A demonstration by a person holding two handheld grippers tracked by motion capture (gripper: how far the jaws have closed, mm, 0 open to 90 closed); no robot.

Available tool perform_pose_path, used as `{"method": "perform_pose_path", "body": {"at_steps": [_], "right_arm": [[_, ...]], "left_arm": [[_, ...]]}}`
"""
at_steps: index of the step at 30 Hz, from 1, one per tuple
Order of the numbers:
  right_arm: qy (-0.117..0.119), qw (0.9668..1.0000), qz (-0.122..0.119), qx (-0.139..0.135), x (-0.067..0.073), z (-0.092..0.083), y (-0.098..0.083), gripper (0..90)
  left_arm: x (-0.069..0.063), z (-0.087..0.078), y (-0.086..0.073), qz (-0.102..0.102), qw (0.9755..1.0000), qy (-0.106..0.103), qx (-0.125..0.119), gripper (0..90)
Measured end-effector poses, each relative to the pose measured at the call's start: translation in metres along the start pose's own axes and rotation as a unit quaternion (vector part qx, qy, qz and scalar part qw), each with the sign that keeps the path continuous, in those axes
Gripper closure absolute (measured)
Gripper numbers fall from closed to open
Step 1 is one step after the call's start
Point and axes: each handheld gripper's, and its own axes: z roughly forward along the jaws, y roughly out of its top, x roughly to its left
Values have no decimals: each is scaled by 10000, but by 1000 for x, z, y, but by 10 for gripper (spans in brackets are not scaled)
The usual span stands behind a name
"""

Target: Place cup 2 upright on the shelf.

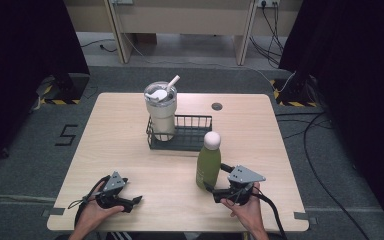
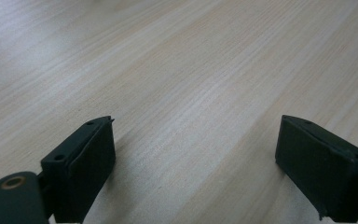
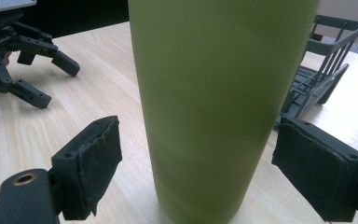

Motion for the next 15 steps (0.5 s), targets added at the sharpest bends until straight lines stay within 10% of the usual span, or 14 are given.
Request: {"method": "perform_pose_path", "body": {"at_steps": [15], "right_arm": [[-39, 9999, -76, -106, -3, 18, 2, 150]], "left_arm": [[0, 0, 0, 0, 10000, 0, -1, 113]]}}
